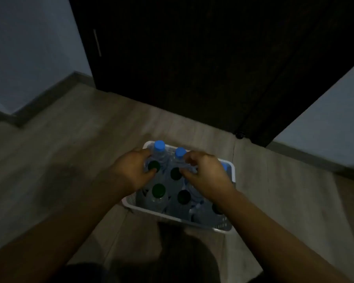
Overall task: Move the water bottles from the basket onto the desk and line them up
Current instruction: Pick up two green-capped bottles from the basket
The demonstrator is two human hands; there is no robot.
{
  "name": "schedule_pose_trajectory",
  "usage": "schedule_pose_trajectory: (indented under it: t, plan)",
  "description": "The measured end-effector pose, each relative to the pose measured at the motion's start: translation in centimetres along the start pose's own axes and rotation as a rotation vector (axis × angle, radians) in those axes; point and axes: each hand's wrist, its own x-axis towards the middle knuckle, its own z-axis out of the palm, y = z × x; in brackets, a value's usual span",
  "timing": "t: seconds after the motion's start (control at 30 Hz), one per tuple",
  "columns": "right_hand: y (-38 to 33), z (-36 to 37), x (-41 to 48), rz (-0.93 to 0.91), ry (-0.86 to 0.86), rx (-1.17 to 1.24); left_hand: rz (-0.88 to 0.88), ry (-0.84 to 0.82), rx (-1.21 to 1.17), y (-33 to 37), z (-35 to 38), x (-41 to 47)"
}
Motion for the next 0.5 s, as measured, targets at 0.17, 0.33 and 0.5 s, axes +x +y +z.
schedule_pose_trajectory:
  t: [0.17, 0.33, 0.5]
  plan:
    - [0.3, 1.4, 0.9, 0.028, -0.032, -0.071, -0.099, 0.017, -0.133, -1.9, 0.9, -0.2]
    - [0.1, 2.5, 1.1, 0.063, -0.142, -0.084, -0.109, -0.096, -0.228, -3.0, 1.8, 0.0]
    - [-0.1, 2.6, 1.7, 0.098, -0.217, -0.116, -0.107, -0.066, -0.238, -4.1, 3.1, 0.2]
